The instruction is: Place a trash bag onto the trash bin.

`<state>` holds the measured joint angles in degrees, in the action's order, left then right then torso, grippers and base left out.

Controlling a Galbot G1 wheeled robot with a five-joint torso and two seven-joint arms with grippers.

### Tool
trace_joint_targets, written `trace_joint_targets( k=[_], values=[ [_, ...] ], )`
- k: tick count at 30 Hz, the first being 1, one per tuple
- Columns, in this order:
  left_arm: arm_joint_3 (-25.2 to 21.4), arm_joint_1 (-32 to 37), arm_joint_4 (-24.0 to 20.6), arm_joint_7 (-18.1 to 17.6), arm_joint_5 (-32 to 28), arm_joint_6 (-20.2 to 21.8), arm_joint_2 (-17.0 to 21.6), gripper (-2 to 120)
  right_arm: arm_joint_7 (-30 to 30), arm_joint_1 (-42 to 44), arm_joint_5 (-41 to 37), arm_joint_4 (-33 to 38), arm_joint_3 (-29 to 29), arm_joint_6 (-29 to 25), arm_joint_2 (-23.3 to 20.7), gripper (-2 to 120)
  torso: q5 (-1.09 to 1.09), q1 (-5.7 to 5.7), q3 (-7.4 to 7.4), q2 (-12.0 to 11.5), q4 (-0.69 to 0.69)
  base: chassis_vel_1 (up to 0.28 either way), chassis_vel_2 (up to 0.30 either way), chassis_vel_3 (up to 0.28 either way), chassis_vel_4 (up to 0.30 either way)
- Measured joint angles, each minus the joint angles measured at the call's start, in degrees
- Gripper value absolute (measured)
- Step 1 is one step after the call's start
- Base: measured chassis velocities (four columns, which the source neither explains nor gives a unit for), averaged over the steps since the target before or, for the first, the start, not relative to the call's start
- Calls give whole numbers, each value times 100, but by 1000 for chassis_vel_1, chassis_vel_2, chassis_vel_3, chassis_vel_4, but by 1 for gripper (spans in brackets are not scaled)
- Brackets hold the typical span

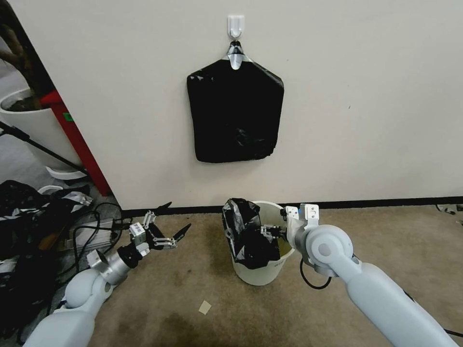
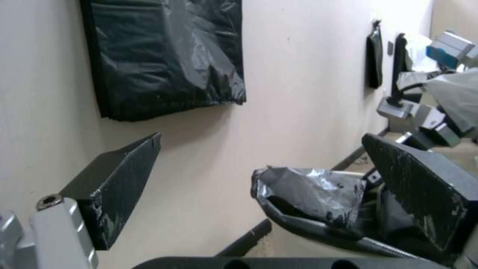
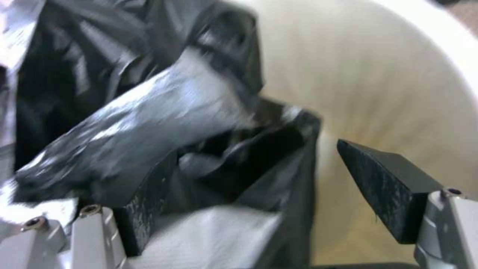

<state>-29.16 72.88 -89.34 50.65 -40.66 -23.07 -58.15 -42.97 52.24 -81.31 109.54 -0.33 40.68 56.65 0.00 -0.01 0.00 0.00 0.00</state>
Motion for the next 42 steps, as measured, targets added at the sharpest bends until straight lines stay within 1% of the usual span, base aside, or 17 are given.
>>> trace_joint_targets(
  k=[4,6,8,11,14,16,20,21,24,26,28,32,35,37,39,41,42],
  values=[
    [-4,-4,25,-1,3,-23,0,100,9,102,-137,-26,36,-4,84,86,0,0,0,0,-1,0,0,0,0],
    [-4,-7,27,-2,3,-28,0,100,25,140,-138,-53,43,-6,126,81,0,0,0,0,0,0,0,0,0],
    [-2,-12,27,-9,3,-35,-5,100,48,174,-61,-84,44,-9,164,70,0,0,0,0,0,0,0,0,0],
    [0,-12,27,-13,3,-38,-9,100,55,179,19,-94,40,-11,169,65,0,0,0,0,0,0,0,0,0],
    [5,-6,27,-19,5,-55,-13,100,55,186,203,-103,36,-22,172,48,0,0,0,0,0,0,0,0,0],
    [5,-4,27,-19,6,-62,-16,100,50,191,224,-101,43,-25,173,45,0,1,0,0,0,0,0,0,0],
    [17,-4,34,-22,15,-76,-26,100,42,249,274,-2,74,-60,163,29,0,0,0,0,0,0,0,0,0],
    [17,-4,34,-22,15,-76,-26,100,42,249,274,-2,74,-60,163,29,0,0,0,0,0,0,0,0,0],
    [48,-15,49,-28,24,-78,-39,100,38,353,295,185,89,-147,147,12,0,1,0,0,0,0,0,0,0],
    [61,-21,50,-34,27,-78,-44,100,37,396,334,231,81,-197,147,9,0,1,0,0,0,0,0,0,0],
    [83,-27,50,-42,29,-78,-51,100,38,467,417,295,54,-326,154,0,0,0,0,0,0,0,0,0,0],
    [103,-36,41,-63,31,-78,-60,100,46,579,552,401,16,-538,179,0,0,0,0,0,0,0,0,0,0],
    [130,-38,4,-118,29,-75,-59,100,148,705,867,629,-15,-953,204,0,0,1,0,0,0,0,0,0,0],
    [135,-37,-3,-129,27,-73,-58,100,182,726,920,670,-18,-1003,205,0,0,1,0,0,0,0,0,0,0],
    [231,0,-120,-375,19,-37,-48,100,410,876,1326,993,-32,-1323,204,0,0,1,0,0,0,0,0,0,0],
    [270,17,-163,-501,31,-12,-43,100,451,916,1404,1061,-34,-1379,204,0,0,0,0,0,0,0,0,0,0],
    [390,74,-344,-1054,134,123,-23,100,537,1003,1569,1176,-42,-1467,212,0,-1,1,0,0,0,0,0,0,0]
  ],
)
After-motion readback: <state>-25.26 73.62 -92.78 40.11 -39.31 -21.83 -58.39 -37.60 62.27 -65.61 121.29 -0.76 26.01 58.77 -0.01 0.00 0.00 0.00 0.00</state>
